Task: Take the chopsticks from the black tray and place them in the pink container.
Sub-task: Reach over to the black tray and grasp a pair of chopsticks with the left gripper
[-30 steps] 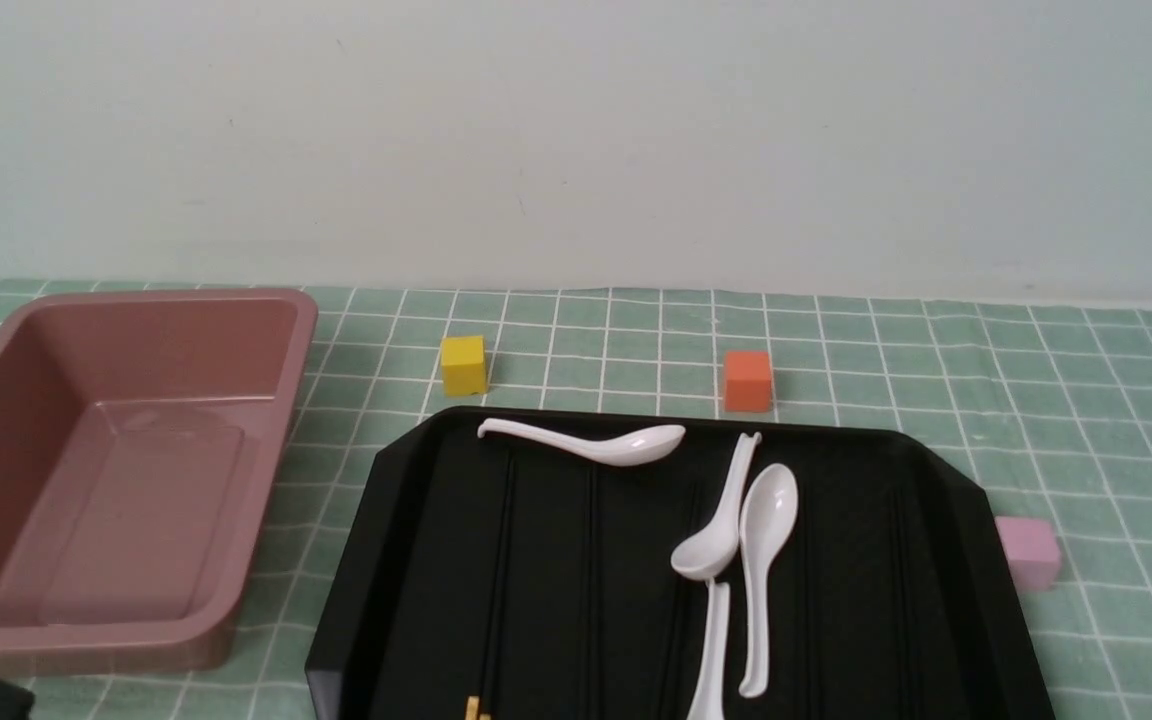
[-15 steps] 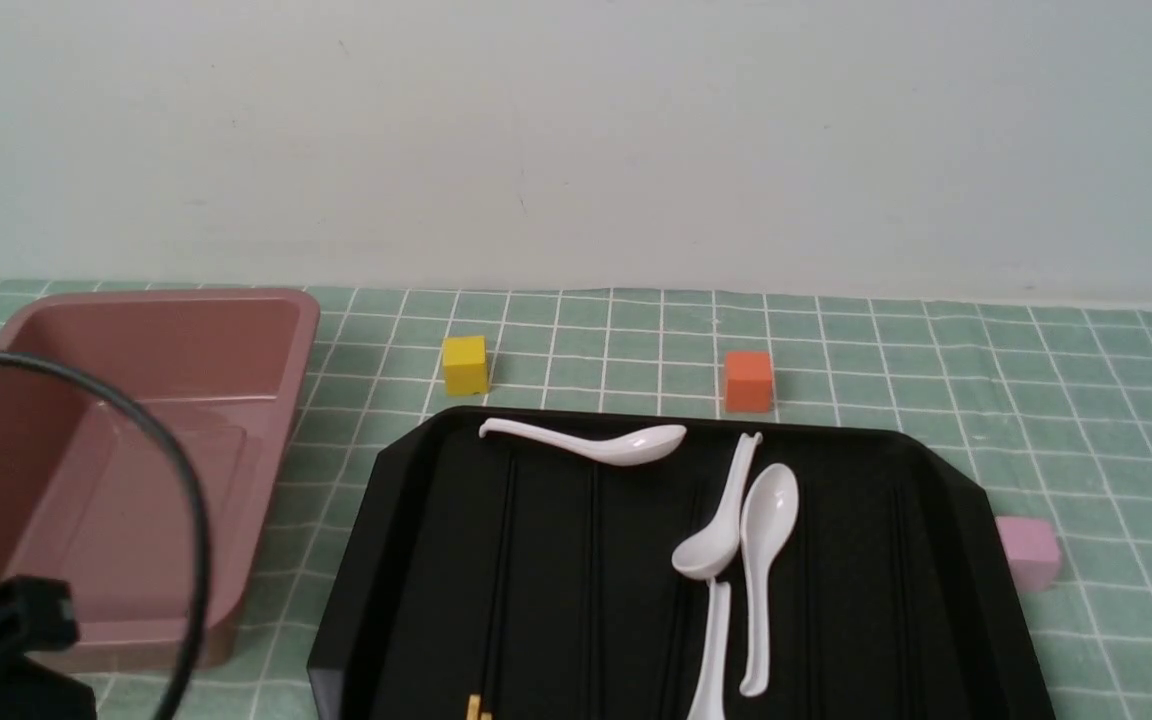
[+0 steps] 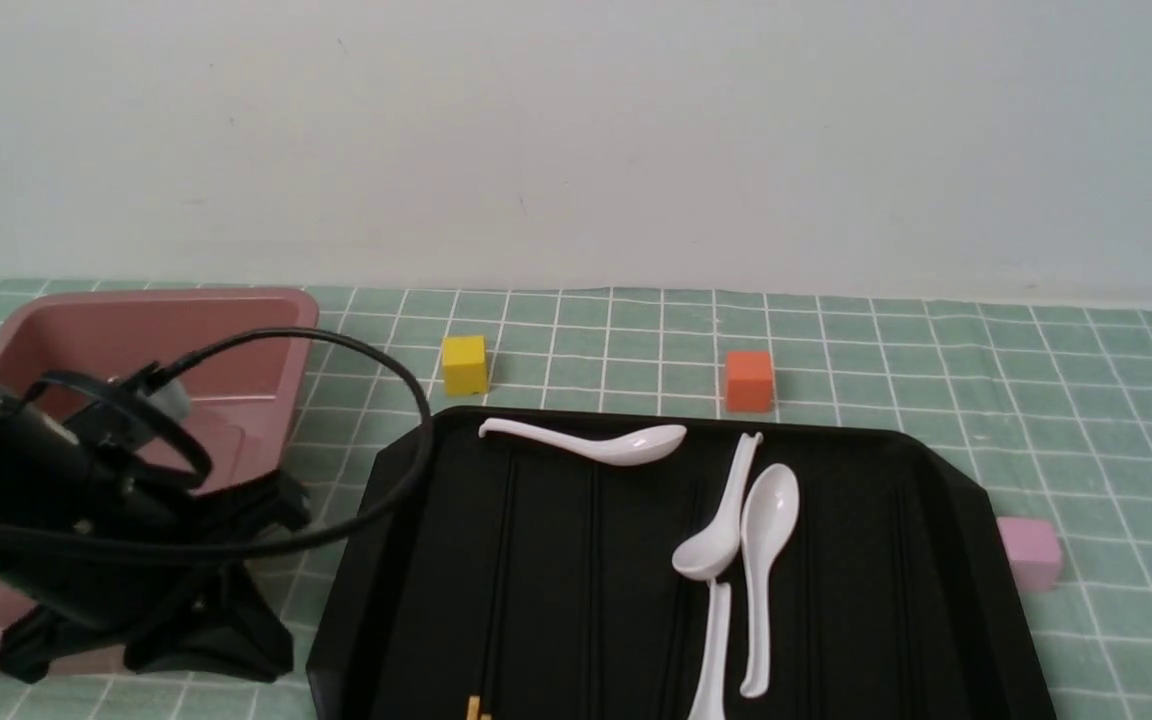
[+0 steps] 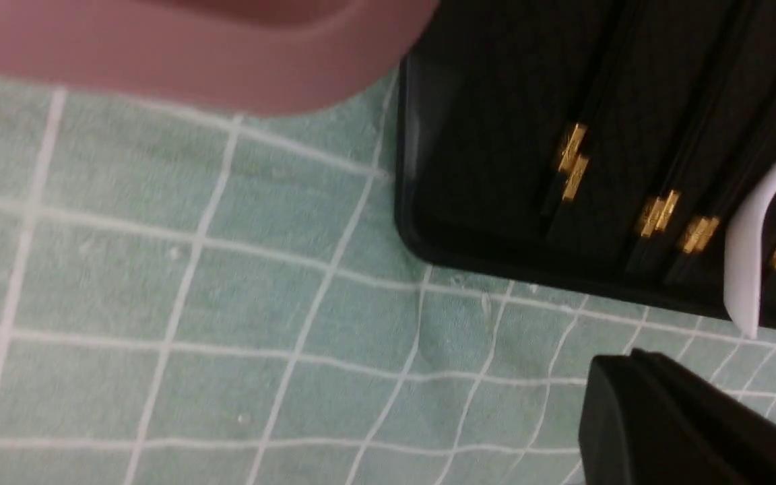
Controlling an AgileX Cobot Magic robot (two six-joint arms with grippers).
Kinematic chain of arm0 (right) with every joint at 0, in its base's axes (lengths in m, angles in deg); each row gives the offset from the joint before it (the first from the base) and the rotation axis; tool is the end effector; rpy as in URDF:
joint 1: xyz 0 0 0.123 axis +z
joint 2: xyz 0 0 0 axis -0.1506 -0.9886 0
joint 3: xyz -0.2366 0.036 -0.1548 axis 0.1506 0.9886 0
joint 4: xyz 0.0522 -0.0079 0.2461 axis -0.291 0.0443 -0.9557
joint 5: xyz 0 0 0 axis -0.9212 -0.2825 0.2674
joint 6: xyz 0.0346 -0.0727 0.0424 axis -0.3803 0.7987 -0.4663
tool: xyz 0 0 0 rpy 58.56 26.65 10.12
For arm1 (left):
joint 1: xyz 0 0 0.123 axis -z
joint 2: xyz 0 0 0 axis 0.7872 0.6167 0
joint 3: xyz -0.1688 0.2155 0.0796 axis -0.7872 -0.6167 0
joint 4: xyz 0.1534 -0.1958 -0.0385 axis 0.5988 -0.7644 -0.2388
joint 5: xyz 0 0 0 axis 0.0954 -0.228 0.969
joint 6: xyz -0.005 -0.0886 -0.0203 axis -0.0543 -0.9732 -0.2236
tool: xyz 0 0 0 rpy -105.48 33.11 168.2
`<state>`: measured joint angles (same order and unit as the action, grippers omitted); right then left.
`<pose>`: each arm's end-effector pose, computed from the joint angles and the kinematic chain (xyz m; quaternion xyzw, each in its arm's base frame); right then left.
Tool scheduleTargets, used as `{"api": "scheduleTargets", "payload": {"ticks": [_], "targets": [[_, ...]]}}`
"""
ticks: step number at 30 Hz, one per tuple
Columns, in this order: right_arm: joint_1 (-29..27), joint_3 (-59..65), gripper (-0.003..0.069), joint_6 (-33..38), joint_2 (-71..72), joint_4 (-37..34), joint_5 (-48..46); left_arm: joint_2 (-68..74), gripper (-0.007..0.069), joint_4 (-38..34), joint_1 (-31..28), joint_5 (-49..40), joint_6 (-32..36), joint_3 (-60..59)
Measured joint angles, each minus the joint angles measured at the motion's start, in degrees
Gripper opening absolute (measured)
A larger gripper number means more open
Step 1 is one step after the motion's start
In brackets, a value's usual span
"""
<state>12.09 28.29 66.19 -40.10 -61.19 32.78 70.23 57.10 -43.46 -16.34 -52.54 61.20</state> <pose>0.0528 0.0008 0.1746 0.0334 0.8000 0.0448 0.5974 0.2344 -0.0723 0.2499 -0.1507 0.9591 -0.2344 0.0489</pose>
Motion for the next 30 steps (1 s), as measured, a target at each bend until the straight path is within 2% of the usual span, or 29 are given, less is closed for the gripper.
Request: {"api": "scheduleTargets", "payload": {"ticks": [6,7,9,12,14,19,30], "targets": [[0.0,0.0,0.024,0.0,0.0,0.0,0.0,6.4,0.0017,7.8,14.0,8.4,-10.1,5.0],[0.0,0.0,0.024,0.0,0.0,0.0,0.0,6.4,0.0017,7.8,14.0,8.4,-10.1,5.0],[0.0,0.0,0.024,0.0,0.0,0.0,0.0,11.2,0.006,12.9,18.5,9.3,-15.3,8.9],[0.0,0.0,0.024,0.0,0.0,0.0,0.0,14.5,0.0097,16.8,20.9,9.2,-18.2,11.4],[0.0,0.0,0.024,0.0,0.0,0.0,0.0,19.4,0.0169,21.2,23.4,8.9,-21.7,15.0],[0.0,0.0,0.024,0.0,0.0,0.0,0.0,26.4,0.0283,25.9,25.0,8.9,-23.5,19.5],[0.0,0.0,0.024,0.0,0.0,0.0,0.0,34.1,0.0309,29.1,25.0,12.3,-23.7,21.3]]}}
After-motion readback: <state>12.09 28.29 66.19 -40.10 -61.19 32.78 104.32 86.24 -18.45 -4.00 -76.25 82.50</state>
